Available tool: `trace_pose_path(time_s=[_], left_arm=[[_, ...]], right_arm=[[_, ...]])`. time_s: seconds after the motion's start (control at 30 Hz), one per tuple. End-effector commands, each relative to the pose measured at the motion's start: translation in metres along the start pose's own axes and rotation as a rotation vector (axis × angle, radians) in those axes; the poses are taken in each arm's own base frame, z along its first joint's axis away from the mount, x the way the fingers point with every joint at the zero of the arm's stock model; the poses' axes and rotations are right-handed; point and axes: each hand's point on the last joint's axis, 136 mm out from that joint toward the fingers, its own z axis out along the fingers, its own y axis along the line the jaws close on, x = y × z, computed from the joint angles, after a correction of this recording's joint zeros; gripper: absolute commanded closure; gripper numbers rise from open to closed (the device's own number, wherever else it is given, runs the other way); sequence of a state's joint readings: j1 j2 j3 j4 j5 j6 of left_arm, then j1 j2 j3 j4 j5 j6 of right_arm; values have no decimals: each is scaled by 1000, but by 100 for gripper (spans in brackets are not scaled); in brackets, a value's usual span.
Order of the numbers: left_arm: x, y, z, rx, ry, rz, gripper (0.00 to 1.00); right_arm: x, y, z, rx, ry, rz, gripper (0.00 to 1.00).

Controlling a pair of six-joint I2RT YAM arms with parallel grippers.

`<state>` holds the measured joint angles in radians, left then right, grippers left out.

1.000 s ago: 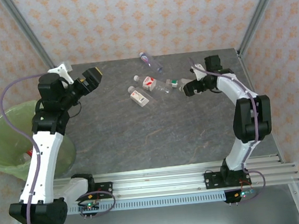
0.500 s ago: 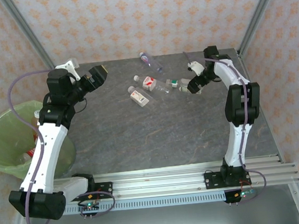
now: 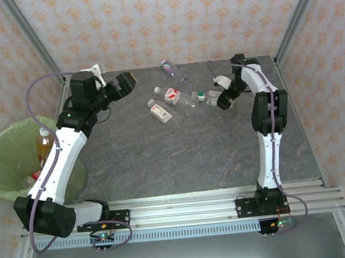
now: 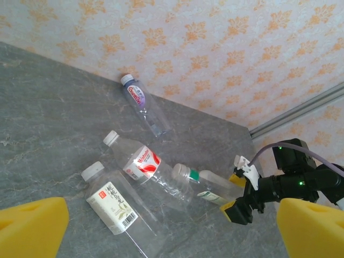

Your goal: Put the plastic bottles in the bin

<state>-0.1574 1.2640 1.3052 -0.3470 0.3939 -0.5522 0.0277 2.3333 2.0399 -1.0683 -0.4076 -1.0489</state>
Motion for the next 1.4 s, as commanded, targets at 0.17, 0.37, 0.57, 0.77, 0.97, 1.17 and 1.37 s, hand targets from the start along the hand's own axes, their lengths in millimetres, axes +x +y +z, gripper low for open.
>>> trace_pose_path(time_s=[0.17,0.37,0.57,0.77,0.97,1.17,1.37], left_arm=[[-19,-13,-11,15,-68,54,0],[-16,-11,-10,12,-62,53,0],[-11,-9,-8,10,-50,57,0],[-7,-6,-9,9,-46,64,0],[-1,0,-11,-11,-31,71,0],[6,5,-10,-33,-4,76,0],[12,7,-3,-22,22,49,0]], right_arm=[[8,8,15,9,49,-42,13],[12,15,16,41,66,-72,23],[24,29,8,62,54,-47,37],[28,40,-5,102,-12,29,47],[27,52,-22,159,-117,130,55],[30,57,-40,242,-220,226,77],[6,89,-66,200,-461,291,100]])
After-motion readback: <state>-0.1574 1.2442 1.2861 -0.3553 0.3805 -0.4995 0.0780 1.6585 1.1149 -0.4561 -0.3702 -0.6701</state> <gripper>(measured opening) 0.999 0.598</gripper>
